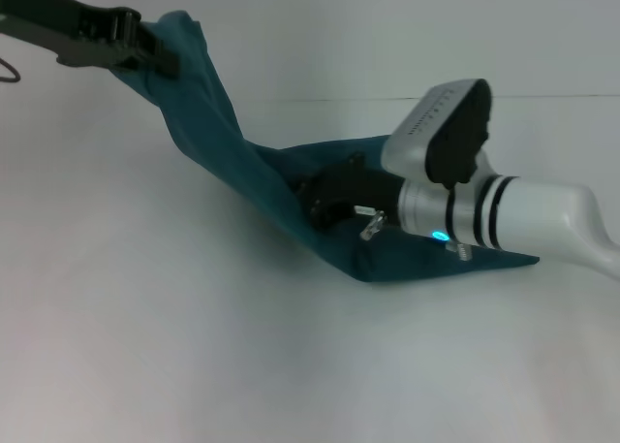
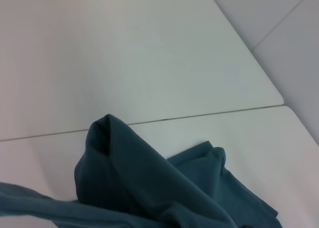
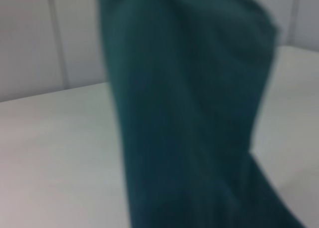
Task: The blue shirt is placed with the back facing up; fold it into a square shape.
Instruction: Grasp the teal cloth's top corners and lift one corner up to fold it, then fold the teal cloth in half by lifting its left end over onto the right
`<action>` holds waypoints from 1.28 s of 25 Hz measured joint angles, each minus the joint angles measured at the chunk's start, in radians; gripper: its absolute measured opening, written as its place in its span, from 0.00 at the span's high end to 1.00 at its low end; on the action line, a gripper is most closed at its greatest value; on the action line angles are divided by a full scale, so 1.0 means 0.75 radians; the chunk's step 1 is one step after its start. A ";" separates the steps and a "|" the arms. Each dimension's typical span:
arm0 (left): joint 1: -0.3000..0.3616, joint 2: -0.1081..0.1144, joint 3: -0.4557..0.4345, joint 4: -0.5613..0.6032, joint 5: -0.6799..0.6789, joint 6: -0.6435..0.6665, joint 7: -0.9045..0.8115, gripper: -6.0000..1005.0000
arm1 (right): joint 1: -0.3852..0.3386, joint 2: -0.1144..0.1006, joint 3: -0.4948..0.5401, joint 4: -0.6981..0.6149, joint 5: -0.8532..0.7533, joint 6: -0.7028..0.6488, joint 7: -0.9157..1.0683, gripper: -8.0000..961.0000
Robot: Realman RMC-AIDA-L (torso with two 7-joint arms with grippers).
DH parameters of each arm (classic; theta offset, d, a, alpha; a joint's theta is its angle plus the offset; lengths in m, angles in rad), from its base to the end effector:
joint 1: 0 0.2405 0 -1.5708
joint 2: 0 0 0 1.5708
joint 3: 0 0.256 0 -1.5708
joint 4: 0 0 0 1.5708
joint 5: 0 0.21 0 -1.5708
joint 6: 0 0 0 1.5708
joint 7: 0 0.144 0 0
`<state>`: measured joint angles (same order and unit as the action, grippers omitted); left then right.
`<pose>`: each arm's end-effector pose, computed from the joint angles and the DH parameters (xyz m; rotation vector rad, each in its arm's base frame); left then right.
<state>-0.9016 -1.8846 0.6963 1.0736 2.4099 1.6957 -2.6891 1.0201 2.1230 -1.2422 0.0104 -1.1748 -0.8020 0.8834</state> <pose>-0.1490 0.4286 0.1323 -2.3710 -1.4485 -0.2491 0.1750 0.4102 -0.1235 -2.5756 0.4305 0.4552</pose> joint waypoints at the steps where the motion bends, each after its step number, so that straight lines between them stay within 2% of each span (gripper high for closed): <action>1: -0.007 0.005 0.000 0.000 0.000 0.009 0.000 0.88 | 0.011 0.000 0.000 0.000 -0.039 -0.015 0.030 0.99; 11: -0.028 0.012 0.004 -0.008 -0.011 0.029 0.025 0.88 | 0.065 0.000 0.007 0.007 -0.178 -0.111 0.154 0.99; 15: -0.028 0.014 0.012 -0.034 -0.003 0.012 0.046 0.88 | 0.010 -0.008 0.066 -0.022 -0.156 -0.118 0.193 0.99; 17: -0.028 0.013 0.013 -0.052 -0.002 0.002 0.055 0.88 | -0.072 -0.026 0.111 -0.099 -0.147 -0.125 0.254 0.99; 23: -0.068 0.001 0.062 -0.104 -0.001 -0.044 0.063 0.88 | -0.571 -0.071 0.126 -0.756 -0.162 -0.091 0.633 0.99; 25: -0.090 -0.002 0.094 -0.122 -0.001 -0.062 0.057 0.88 | -0.701 -0.095 0.133 -0.913 -0.164 -0.077 0.723 0.99; 28: -0.146 -0.003 0.124 -0.184 0.001 -0.092 0.048 0.88 | -0.826 -0.138 0.165 -1.024 -0.165 -0.075 0.826 0.99; 30: -0.183 -0.006 0.145 -0.229 0.001 -0.120 0.045 0.88 | -0.892 -0.154 0.240 -1.044 -0.181 -0.095 0.852 0.99; 32: -0.223 -0.014 0.176 -0.273 0.001 -0.157 0.039 0.88 | -0.907 -0.156 0.272 -1.044 -0.198 -0.103 0.855 0.99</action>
<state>-1.0691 -1.8950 0.8279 0.8692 2.4108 1.5780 -2.6602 0.3400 2.0061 -1.0379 -0.7724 -1.3230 -0.8793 1.5245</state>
